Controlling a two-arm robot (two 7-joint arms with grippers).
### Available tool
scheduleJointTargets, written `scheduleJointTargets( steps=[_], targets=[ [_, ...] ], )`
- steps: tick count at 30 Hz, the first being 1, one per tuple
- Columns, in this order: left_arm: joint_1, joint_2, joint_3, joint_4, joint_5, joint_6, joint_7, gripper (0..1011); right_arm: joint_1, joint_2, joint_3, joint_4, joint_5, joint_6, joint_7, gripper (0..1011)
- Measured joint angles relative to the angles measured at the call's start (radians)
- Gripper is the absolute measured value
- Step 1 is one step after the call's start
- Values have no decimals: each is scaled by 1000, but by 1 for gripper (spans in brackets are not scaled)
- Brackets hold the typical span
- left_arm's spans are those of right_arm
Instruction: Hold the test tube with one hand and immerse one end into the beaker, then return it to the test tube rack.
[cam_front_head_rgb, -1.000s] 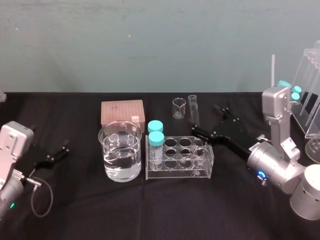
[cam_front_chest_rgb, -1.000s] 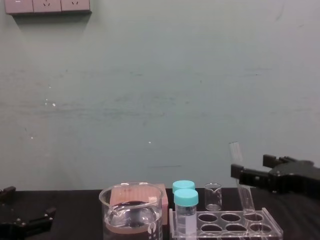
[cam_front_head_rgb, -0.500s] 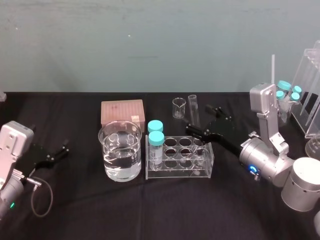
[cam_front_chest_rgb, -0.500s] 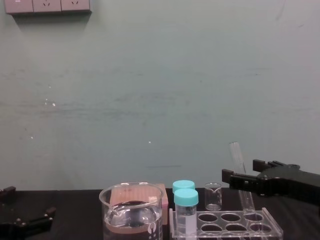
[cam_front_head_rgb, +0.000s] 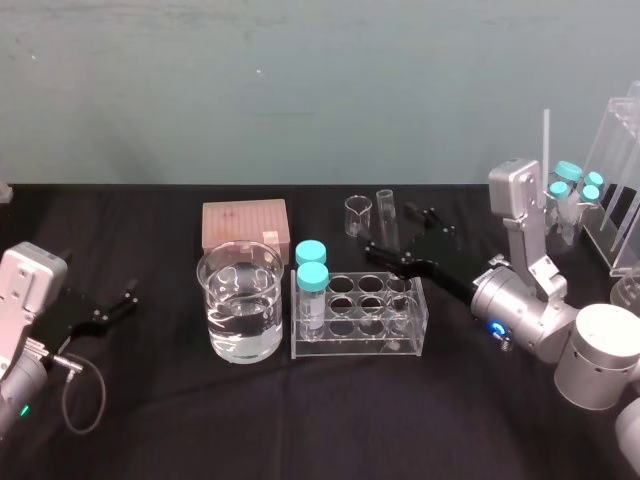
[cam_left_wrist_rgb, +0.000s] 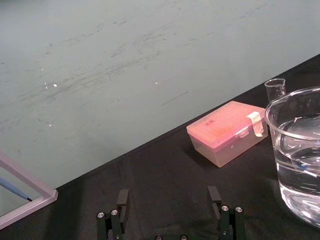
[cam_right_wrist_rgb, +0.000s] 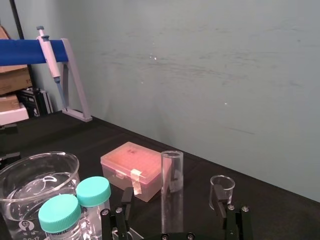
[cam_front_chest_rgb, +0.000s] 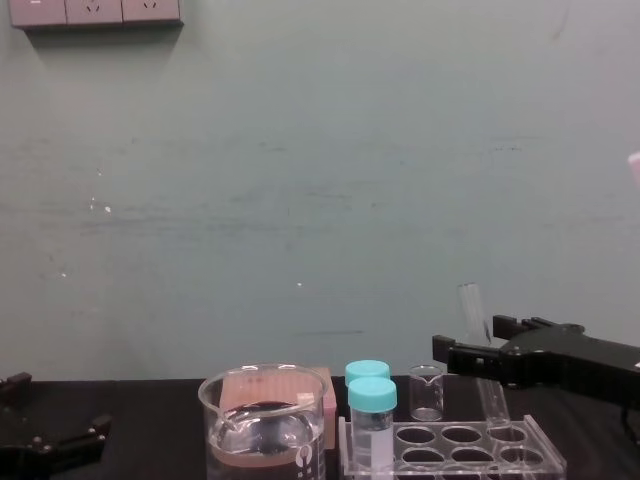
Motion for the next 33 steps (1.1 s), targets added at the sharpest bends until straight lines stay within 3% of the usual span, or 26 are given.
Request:
scheduleJointTargets(
  steps=[12, 25, 33],
  targets=[
    [0, 0, 0, 0, 0, 0, 0, 1000, -7, -5, 11, -13, -37, 29, 13, 1000],
    [0, 0, 0, 0, 0, 0, 0, 1000, -7, -4, 11, -13, -36, 28, 11, 994],
    [0, 0, 0, 0, 0, 0, 0, 1000, -6, -5, 10, -12, -33, 27, 10, 788]
  ],
)
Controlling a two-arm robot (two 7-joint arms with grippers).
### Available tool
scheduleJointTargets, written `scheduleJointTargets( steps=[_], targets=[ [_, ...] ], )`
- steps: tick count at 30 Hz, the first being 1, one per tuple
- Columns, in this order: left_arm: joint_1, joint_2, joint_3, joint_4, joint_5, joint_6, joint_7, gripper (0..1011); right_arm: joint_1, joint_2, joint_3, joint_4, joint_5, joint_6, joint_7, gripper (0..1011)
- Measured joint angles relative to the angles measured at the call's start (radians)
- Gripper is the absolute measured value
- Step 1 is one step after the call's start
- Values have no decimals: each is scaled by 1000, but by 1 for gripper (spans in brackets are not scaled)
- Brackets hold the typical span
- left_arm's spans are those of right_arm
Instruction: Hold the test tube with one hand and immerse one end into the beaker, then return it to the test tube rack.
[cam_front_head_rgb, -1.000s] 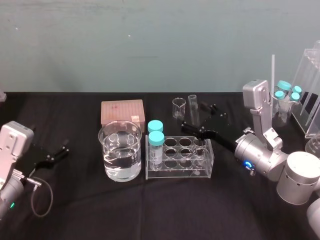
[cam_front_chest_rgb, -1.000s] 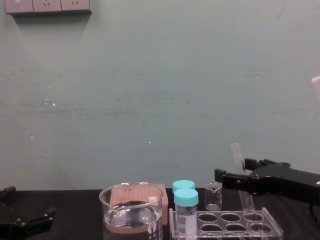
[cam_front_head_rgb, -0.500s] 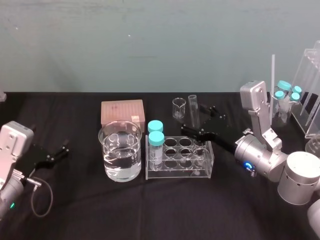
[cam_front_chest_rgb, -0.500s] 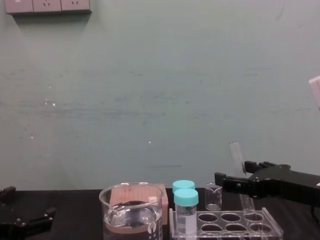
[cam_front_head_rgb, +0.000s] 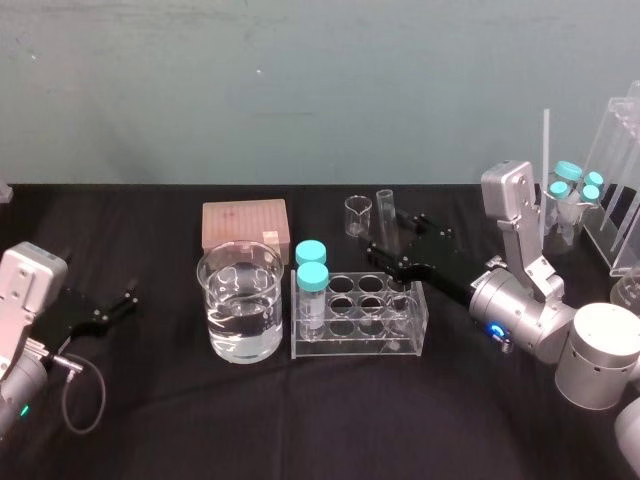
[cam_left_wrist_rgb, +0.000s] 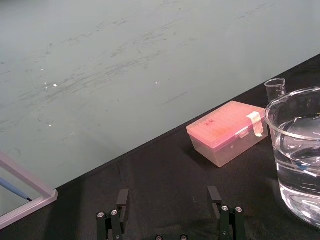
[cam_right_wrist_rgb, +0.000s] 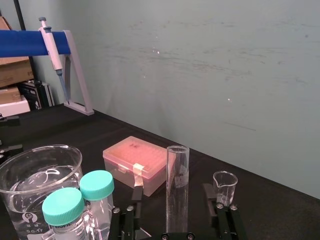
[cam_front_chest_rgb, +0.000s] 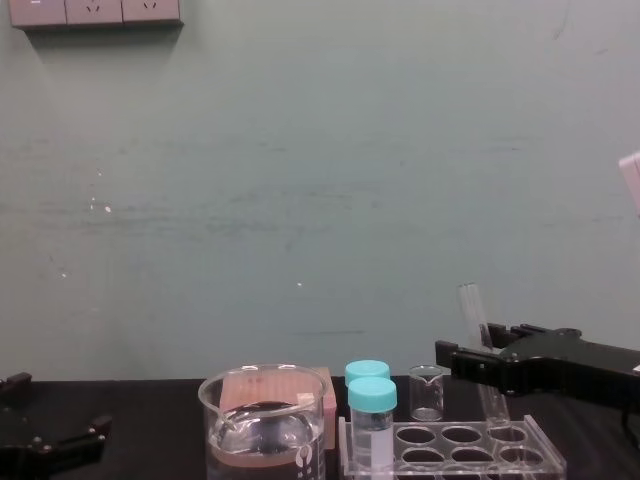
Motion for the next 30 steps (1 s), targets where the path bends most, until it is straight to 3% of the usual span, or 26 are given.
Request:
scheduleJointTargets(
  steps=[18, 30],
  targets=[
    [0, 0, 0, 0, 0, 0, 0, 1000, 1, 0, -1, 1, 2, -2, 0, 228],
    [0, 0, 0, 0, 0, 0, 0, 1000, -2, -4, 7, 3, 2, -19, 3, 228]
  ],
)
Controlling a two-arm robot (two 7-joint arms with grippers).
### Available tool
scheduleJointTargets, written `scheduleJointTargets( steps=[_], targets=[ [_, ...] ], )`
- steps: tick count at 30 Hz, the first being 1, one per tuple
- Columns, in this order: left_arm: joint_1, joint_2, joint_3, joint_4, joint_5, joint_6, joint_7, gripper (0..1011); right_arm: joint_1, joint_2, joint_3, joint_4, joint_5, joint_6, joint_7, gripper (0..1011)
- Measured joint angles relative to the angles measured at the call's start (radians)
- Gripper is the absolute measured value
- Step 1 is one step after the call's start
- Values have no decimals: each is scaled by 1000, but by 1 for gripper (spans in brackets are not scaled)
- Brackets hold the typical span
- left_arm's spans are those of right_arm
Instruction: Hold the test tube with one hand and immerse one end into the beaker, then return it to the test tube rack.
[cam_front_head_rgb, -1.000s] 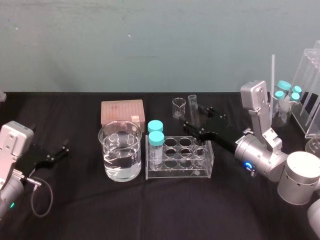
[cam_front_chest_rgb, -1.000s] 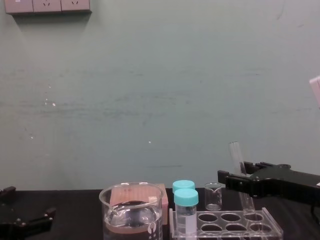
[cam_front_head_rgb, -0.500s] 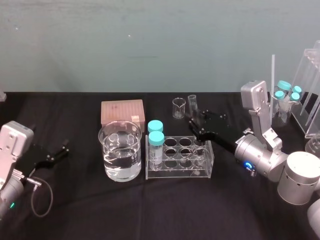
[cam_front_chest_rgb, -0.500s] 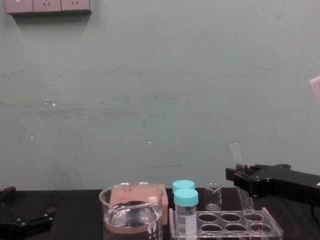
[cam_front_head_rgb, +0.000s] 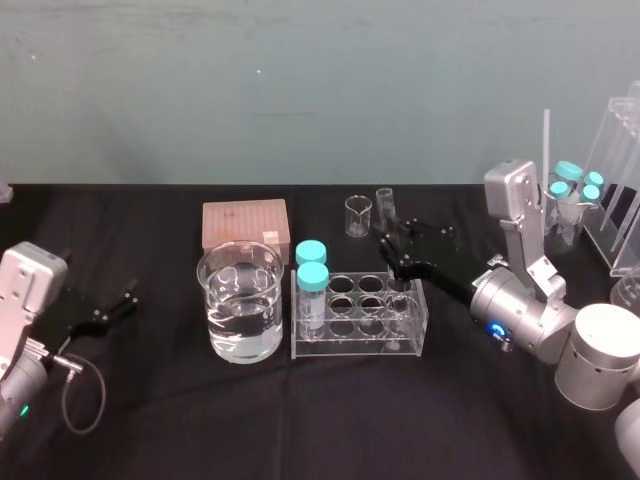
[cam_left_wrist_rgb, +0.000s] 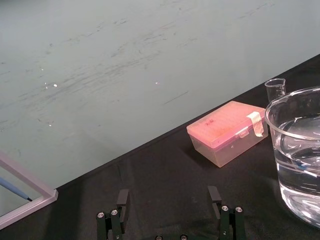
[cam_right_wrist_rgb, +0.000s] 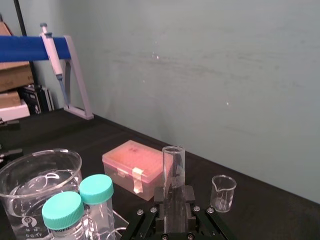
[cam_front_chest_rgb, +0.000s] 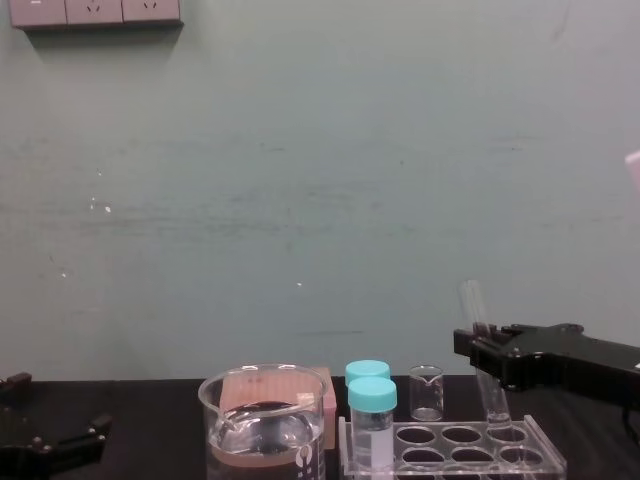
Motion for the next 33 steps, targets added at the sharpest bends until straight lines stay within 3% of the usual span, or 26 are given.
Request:
scheduleJointTargets(
  steps=[12, 20, 33],
  targets=[
    [0, 0, 0, 0, 0, 0, 0, 1000, -32, -18, 41, -2, 13, -87, 29, 227],
    [0, 0, 0, 0, 0, 0, 0, 1000, -44, -22, 61, -18, 24, -113, 38, 228],
    [0, 0, 0, 0, 0, 0, 0, 1000, -39, -5, 95, -107, 48, -149, 64, 227]
  ],
)
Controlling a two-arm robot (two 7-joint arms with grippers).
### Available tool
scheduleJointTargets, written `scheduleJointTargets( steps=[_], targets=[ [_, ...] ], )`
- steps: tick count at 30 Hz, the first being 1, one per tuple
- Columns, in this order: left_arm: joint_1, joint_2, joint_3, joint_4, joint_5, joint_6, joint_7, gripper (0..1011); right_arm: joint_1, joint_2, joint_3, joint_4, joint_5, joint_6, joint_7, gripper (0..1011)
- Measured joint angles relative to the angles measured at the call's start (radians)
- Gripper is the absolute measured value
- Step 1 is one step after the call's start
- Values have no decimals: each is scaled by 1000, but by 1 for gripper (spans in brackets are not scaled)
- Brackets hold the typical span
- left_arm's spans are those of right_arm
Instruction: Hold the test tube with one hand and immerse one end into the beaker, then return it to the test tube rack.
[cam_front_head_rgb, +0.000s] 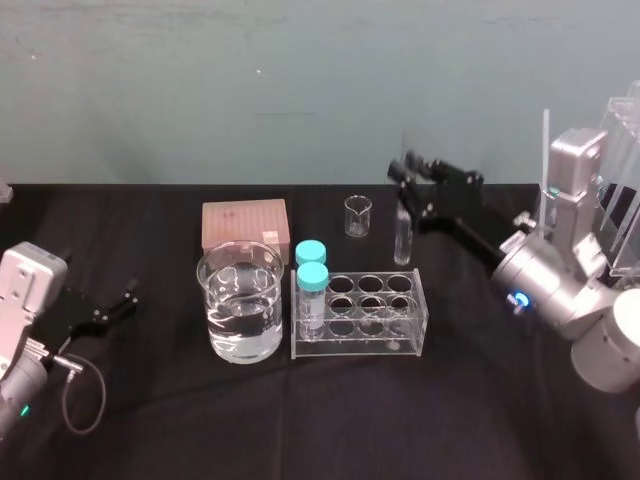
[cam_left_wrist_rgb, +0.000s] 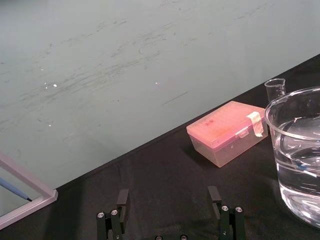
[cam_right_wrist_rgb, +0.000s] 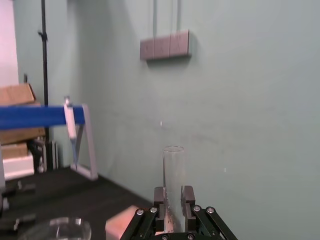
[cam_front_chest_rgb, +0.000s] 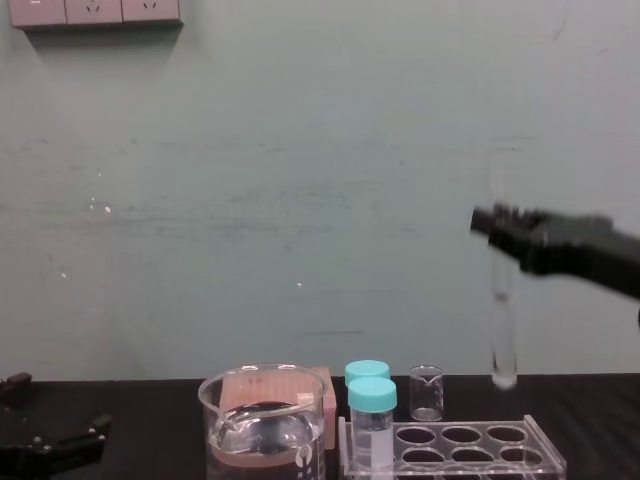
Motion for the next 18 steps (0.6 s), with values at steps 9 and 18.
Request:
scheduleJointTargets(
  steps=[9, 18],
  targets=[
    [0, 0, 0, 0, 0, 0, 0, 1000, 20, 15, 34, -67, 23, -9, -5, 227],
    [0, 0, 0, 0, 0, 0, 0, 1000, 46, 23, 46, -71, 10, -9, -27, 227]
  ],
)
